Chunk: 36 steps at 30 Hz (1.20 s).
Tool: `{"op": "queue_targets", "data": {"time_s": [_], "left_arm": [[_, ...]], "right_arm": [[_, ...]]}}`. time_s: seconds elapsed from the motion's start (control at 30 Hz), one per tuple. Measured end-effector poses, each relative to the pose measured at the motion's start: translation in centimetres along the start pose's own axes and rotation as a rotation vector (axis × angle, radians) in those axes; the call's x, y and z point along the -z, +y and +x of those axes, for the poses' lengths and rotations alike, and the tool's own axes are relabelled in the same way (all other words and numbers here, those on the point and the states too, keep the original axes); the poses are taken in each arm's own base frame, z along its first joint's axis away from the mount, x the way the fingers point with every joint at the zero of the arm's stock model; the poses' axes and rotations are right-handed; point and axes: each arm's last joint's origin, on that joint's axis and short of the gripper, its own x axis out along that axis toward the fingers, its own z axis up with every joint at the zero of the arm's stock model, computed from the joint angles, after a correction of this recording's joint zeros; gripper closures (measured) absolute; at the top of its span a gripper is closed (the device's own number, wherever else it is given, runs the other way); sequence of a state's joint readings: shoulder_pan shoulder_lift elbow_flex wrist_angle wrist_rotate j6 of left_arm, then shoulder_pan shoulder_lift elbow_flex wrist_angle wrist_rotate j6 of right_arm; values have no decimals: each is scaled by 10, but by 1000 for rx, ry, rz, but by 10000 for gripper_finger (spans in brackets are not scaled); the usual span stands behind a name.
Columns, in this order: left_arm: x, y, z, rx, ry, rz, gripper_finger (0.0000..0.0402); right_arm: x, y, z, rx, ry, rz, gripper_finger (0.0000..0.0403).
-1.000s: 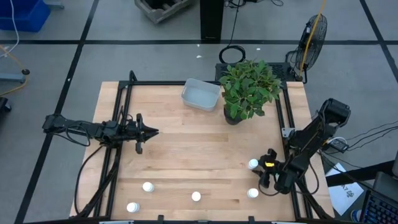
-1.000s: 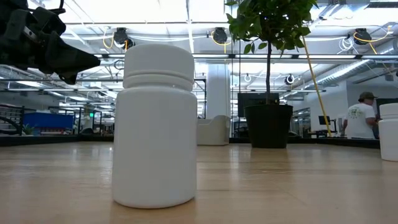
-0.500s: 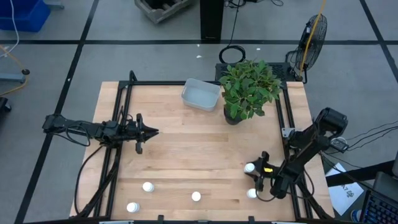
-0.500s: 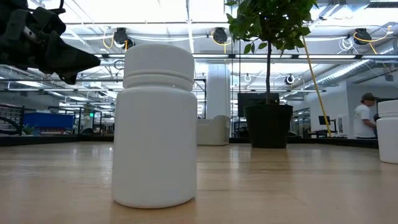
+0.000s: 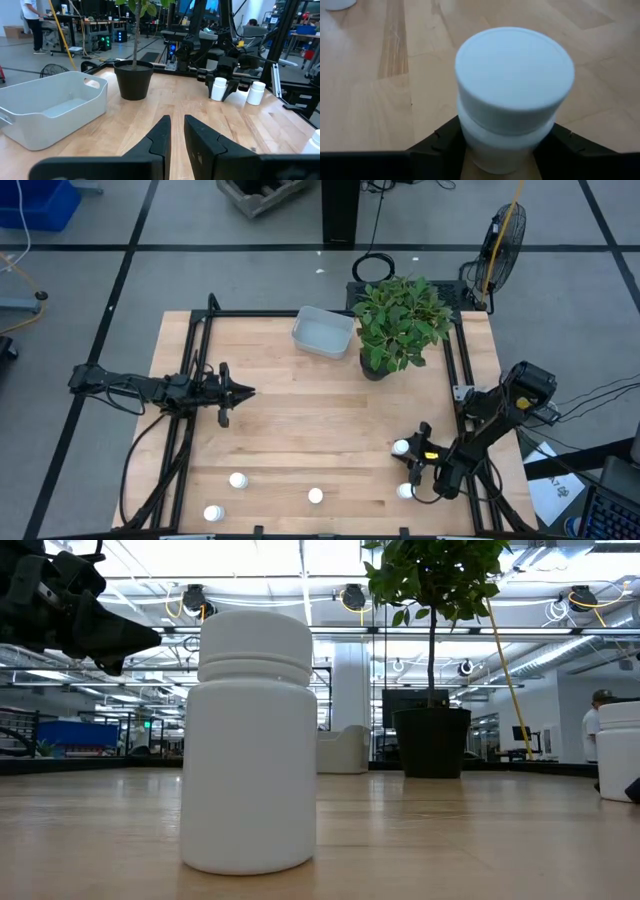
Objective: Pick and place pill bottles into a basket
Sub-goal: Put the white pill bottle into the gray bin
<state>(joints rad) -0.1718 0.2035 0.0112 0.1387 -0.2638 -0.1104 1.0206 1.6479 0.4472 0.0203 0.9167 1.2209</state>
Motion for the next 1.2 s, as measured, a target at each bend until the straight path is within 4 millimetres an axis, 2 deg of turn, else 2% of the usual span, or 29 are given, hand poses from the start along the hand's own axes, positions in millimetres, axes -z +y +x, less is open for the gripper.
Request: {"op": "queue_targets", "data": {"time_s": [0.2,0.37,0.5,0.73,0.9,1.03,1.2], "left_arm": [[0,0,0,0,0,0,344],[0,0,0,0,1,0,344],[0,0,0,0,0,-1,344],[0,0,0,0,1,-1,344],[0,0,0,0,0,-1,344],[-1,1,0,-43,-16,63,344],[-5,4,0,-127,-53,119,344]], "right_arm": [[-12,-1,3,1,4,-26,228],[-31,-5,6,18,-19,-62,230],[-53,-10,6,22,-59,-86,230],[-105,-15,9,-30,-218,-71,231],[-134,-21,23,-87,-326,-80,231],[-145,-29,40,-102,-355,-54,232],[-160,-21,63,-86,-337,-60,232]]}}
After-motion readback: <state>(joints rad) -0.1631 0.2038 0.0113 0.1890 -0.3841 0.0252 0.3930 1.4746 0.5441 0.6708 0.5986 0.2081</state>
